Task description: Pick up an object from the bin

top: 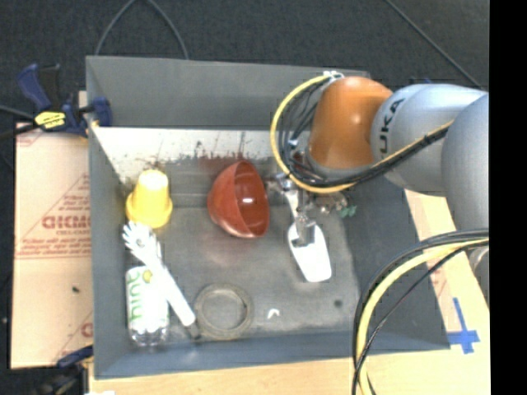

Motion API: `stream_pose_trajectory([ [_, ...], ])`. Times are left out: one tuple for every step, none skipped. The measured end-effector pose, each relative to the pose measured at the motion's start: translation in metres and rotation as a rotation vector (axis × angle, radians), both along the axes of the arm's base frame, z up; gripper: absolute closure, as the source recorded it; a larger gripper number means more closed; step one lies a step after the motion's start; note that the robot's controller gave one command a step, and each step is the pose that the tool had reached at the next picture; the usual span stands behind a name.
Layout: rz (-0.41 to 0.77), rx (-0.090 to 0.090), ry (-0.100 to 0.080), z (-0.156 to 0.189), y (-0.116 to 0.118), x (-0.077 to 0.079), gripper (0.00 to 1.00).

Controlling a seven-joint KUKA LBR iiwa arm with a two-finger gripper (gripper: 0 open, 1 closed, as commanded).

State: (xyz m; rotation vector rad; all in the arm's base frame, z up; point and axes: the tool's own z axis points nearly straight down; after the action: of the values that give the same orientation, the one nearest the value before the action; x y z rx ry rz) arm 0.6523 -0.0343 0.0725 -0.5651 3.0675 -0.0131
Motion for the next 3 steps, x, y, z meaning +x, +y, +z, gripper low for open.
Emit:
stream_pose_trajectory([
  [-0.174, 0.002, -0.005, -0.001, -0.060, -0.012, 0.00],
  [-0.061, 0.008, -0.008, -0.001, 0.008, -0.001, 0.00],
  [-0.147, -0.001, -0.017, 0.039, -0.059, -0.010, 0.00],
])
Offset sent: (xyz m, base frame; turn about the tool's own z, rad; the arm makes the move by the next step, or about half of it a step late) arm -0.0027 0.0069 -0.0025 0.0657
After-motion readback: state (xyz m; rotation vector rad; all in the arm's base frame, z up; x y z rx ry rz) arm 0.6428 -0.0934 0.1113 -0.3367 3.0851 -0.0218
